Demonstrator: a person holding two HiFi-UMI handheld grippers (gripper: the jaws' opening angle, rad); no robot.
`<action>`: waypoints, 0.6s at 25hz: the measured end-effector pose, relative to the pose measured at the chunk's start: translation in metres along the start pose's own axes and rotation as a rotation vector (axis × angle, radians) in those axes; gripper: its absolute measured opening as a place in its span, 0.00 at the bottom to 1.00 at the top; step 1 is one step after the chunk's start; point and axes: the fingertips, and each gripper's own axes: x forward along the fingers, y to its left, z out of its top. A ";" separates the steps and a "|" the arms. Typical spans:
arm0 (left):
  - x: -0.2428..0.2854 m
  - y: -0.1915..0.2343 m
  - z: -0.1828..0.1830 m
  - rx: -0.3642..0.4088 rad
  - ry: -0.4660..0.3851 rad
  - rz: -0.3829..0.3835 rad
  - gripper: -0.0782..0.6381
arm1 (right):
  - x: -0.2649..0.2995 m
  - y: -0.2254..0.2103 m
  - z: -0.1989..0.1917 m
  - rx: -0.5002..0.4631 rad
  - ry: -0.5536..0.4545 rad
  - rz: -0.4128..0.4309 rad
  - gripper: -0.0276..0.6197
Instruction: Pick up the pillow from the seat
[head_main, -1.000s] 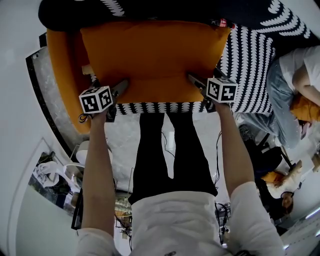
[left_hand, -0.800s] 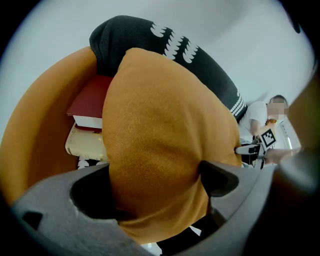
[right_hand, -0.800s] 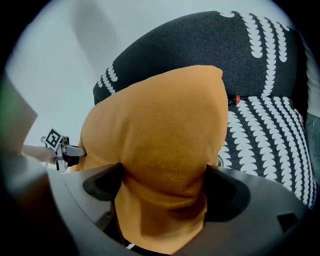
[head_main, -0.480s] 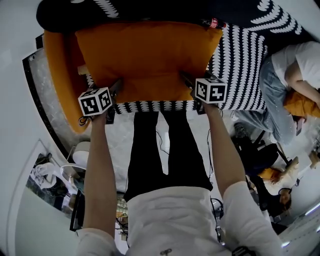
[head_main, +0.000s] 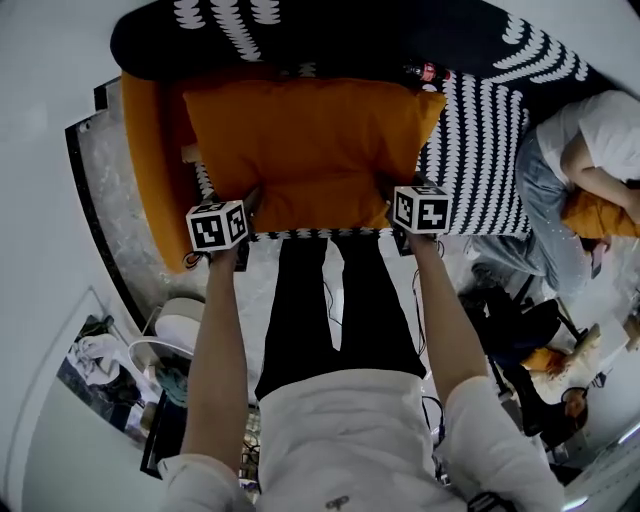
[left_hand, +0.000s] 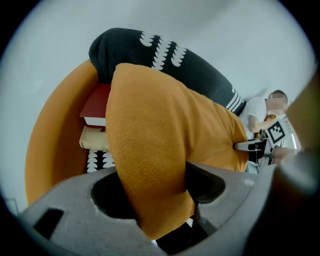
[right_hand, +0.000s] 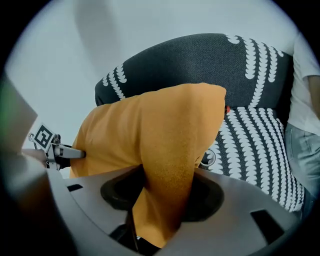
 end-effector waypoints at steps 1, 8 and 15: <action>-0.004 -0.001 -0.002 -0.007 -0.004 -0.004 0.53 | -0.004 0.002 -0.001 0.001 0.002 0.003 0.38; -0.048 -0.006 -0.025 -0.051 -0.010 -0.037 0.49 | -0.045 0.025 -0.012 0.012 -0.004 -0.004 0.37; -0.106 -0.011 -0.010 -0.048 -0.095 -0.052 0.47 | -0.100 0.058 0.010 -0.011 -0.080 -0.021 0.36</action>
